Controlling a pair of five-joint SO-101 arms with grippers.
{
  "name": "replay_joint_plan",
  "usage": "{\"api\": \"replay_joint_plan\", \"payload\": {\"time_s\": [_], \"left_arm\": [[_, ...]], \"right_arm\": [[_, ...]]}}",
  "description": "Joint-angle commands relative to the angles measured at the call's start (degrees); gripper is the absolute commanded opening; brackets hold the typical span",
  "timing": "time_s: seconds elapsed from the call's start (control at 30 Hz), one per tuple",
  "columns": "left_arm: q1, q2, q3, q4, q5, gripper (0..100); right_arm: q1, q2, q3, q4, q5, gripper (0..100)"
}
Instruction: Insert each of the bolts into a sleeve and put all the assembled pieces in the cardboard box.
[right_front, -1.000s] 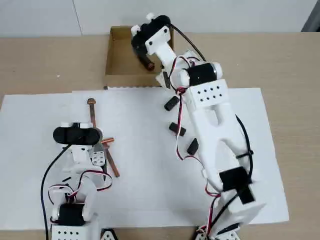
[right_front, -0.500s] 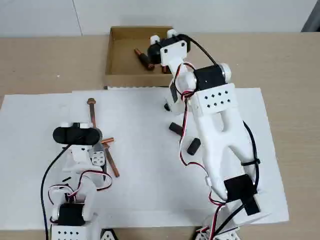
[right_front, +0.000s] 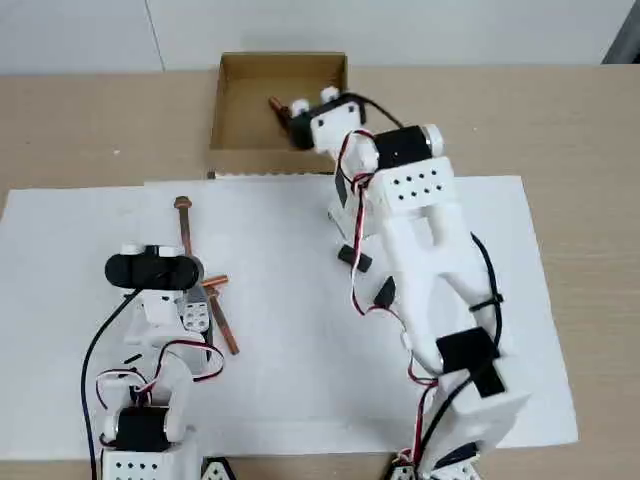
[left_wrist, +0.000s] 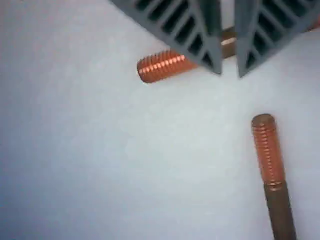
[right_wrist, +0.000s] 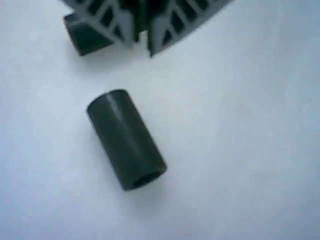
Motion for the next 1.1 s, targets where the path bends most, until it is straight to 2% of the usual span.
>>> {"api": "replay_joint_plan", "payload": {"time_s": [0.0,0.1,0.3,0.4,1.07], "left_arm": [[-0.3,-0.5,-0.3,0.3,0.0,1],[-0.3,-0.5,-0.3,0.3,0.0,1],[-0.3,-0.5,-0.3,0.3,0.0,1],[-0.3,-0.5,-0.3,0.3,0.0,1],[-0.3,-0.5,-0.3,0.3,0.0,1]], "right_arm": [[0.1,1.5,-1.3,0.1,9.1,0.8],[0.1,4.0,-1.5,0.0,12.3,1.3],[0.4,7.7,-1.5,-0.1,18.1,14.1],[0.4,8.7,-1.5,-0.7,20.0,17.4],[0.2,17.5,-1.6,-7.1,23.5,17.3]]}}
